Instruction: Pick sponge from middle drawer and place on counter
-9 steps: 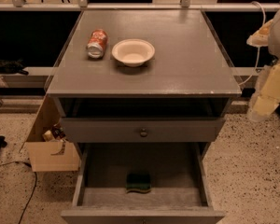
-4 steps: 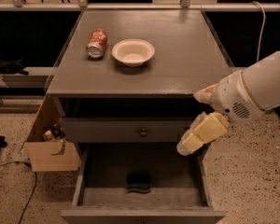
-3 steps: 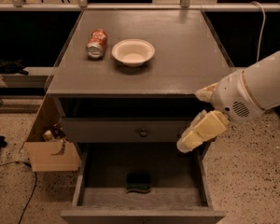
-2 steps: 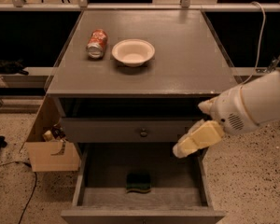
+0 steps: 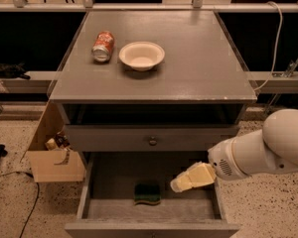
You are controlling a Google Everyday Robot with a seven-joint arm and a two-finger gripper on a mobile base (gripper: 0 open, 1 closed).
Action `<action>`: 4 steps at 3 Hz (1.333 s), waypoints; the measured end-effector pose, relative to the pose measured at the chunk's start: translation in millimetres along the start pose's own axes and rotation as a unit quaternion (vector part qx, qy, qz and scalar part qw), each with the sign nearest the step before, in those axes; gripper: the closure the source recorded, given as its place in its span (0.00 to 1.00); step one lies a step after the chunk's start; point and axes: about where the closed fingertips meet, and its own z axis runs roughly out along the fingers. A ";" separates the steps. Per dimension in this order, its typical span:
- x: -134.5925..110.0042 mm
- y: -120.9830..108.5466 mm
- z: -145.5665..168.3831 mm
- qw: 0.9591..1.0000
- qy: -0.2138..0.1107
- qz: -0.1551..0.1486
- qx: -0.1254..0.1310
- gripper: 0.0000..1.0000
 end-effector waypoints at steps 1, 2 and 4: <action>0.0 0.0 0.0 1.000 0.000 0.000 0.000 0.00; -1.5 -0.2 18.9 1.000 -0.005 0.013 -0.012 0.00; 13.3 4.9 94.7 0.997 -0.031 0.040 -0.059 0.00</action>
Offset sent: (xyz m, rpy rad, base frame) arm 0.0207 0.0328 -0.0477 0.1029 0.0629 -0.0443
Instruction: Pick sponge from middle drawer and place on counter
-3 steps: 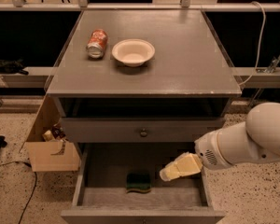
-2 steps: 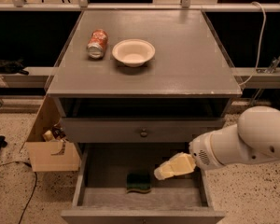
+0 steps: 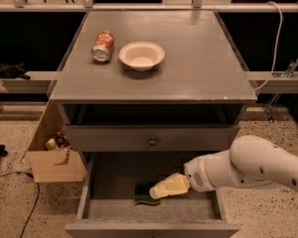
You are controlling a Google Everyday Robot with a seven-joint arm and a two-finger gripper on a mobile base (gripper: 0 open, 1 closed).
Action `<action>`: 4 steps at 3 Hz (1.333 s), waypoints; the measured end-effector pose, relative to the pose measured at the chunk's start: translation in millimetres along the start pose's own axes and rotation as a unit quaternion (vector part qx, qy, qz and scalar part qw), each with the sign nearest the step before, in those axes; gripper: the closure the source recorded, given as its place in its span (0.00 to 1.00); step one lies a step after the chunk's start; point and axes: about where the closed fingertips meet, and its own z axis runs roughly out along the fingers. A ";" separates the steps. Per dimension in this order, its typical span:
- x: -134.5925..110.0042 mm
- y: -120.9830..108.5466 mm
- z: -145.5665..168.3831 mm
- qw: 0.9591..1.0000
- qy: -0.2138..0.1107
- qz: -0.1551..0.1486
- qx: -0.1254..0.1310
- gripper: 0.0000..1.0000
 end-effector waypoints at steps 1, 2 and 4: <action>18.1 -15.5 28.6 0.998 -0.052 0.024 -0.026 0.00; 24.9 -31.9 28.6 0.994 -0.101 0.036 -0.019 0.00; 25.5 -41.0 45.4 0.995 -0.096 0.032 -0.027 0.00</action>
Offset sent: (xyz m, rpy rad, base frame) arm 0.0150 -0.0327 -0.0588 0.2407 -0.1397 -0.1961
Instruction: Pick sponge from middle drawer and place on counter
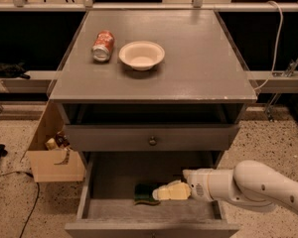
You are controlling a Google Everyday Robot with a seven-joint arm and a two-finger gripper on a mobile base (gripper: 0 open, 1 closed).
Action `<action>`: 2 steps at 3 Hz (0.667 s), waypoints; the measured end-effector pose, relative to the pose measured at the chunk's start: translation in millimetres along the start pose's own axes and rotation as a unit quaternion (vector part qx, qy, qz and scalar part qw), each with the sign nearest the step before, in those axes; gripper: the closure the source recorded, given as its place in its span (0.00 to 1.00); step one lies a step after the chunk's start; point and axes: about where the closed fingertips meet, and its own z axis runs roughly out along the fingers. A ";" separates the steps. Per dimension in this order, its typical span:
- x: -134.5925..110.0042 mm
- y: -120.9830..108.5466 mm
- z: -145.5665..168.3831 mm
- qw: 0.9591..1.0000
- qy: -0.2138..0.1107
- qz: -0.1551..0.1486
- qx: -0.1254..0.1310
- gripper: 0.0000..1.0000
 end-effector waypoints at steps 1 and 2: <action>-7.3 -24.2 22.9 1.000 0.005 -0.024 0.003 0.00; -10.7 -43.5 33.7 0.999 0.001 -0.049 0.017 0.00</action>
Offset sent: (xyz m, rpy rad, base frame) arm 0.0673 -0.0083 -0.0482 -0.0984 -0.1401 0.0369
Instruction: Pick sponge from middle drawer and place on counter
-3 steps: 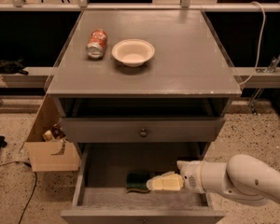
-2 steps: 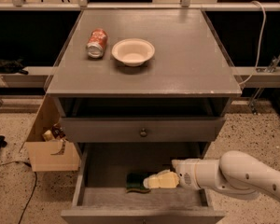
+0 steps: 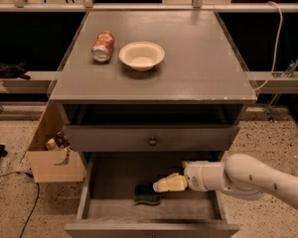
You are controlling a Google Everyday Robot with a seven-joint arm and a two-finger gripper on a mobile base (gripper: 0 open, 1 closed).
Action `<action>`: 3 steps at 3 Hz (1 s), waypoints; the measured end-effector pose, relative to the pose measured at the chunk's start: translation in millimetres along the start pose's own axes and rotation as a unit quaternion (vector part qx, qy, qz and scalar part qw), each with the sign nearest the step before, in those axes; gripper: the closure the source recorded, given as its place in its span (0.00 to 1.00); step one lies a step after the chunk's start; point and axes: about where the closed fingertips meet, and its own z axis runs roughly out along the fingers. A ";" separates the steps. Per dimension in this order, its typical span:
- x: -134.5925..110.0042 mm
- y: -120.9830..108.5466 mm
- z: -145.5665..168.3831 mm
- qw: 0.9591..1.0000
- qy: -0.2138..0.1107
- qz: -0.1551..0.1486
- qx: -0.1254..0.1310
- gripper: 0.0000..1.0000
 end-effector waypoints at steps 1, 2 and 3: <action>5.2 -20.2 -4.9 0.998 -0.038 -0.045 0.015 0.00; 3.9 -17.5 -2.7 0.998 -0.033 -0.044 0.013 0.00; 15.7 11.8 17.2 0.996 0.002 -0.089 -0.014 0.00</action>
Offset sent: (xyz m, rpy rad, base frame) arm 0.0098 -0.0089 -0.0067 0.0001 -0.0882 0.0052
